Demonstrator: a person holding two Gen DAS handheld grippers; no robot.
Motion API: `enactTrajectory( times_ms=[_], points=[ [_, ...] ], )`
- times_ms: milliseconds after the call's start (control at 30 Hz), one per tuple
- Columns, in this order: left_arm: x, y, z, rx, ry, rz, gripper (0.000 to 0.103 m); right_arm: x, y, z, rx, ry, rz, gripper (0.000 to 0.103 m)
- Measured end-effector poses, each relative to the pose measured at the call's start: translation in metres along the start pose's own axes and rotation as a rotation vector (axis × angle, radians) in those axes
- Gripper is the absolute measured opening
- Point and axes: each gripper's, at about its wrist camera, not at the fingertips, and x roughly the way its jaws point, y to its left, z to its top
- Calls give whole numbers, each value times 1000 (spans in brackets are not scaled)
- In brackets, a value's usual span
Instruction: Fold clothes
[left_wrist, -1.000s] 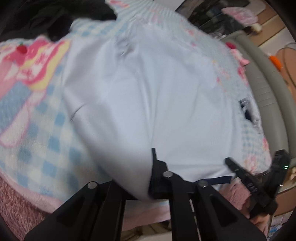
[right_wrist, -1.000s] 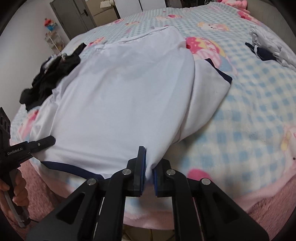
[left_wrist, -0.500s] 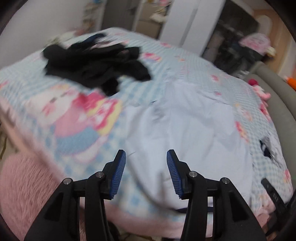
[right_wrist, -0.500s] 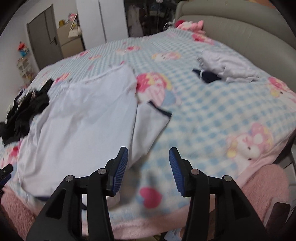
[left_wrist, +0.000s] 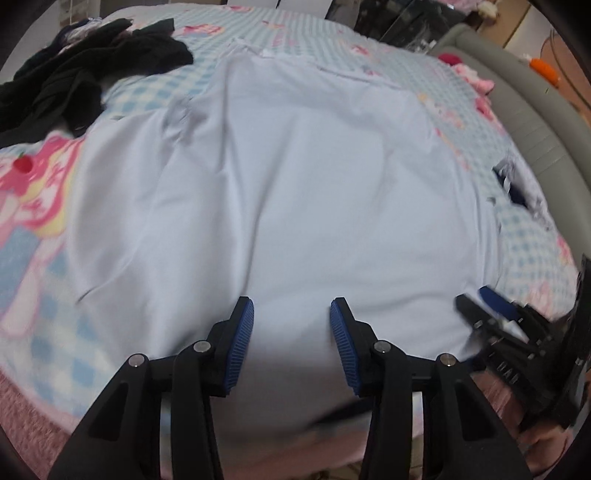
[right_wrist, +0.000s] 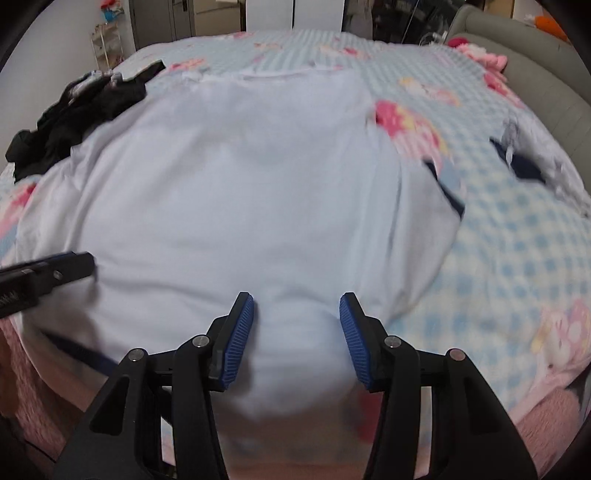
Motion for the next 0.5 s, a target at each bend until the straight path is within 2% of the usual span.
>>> enactTrajectory(
  times_ms=[100, 167, 233, 333, 367, 400, 500],
  points=[
    [-12, 9, -9, -37, 8, -18, 44, -9, -8, -9, 7, 15, -20, 50],
    [-24, 8, -7, -40, -28, -46, 44, -17, -18, -11, 58, 14, 6, 52],
    [-34, -1, 0, -5, -93, -64, 44, -27, -32, -8, 134, -23, 41, 52],
    [-35, -12, 14, 33, -130, -106, 44, -37, -39, 4, 164, -107, 21, 52],
    [-29, -12, 18, 23, -107, -106, 44, -33, -40, 9, 158, -101, 15, 52],
    [-18, -11, 21, 7, -55, -71, 44, -29, -41, 13, 156, -85, 7, 52],
    [2, 2, 13, -13, 35, 13, 43, -12, -57, 12, 201, 1, -21, 52]
  ],
)
